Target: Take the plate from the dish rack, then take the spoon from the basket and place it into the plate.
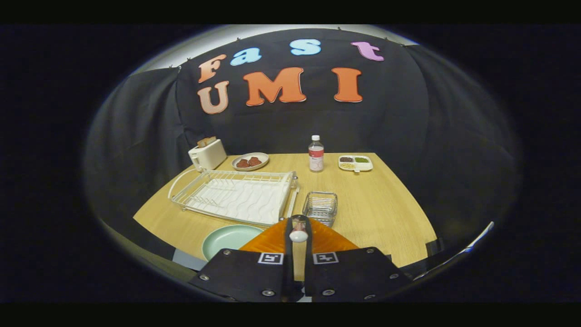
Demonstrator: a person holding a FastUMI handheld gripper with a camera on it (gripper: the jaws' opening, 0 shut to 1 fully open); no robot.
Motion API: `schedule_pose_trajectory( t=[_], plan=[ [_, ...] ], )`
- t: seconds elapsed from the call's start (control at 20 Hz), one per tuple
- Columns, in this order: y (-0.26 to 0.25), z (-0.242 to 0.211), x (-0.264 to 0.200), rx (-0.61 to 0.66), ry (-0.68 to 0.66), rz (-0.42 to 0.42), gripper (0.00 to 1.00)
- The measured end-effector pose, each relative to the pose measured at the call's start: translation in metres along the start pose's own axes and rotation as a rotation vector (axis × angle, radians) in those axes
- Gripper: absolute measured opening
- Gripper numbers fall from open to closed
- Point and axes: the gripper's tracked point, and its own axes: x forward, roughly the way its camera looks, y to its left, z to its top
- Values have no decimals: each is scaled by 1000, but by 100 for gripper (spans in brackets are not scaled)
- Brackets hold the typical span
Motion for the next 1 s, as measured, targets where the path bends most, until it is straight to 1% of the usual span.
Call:
schedule_pose_trajectory(
  t=[0.1,0.25,0.45,0.75,1.0],
  plan=[
    [17,-6,-3,-15,17,57,9],
    [28,-27,3,-67,77,86,9],
    [54,-40,11,-54,112,159,9],
    [85,-65,35,-19,167,232,9],
    [107,-78,49,-30,197,277,10]
  ],
)
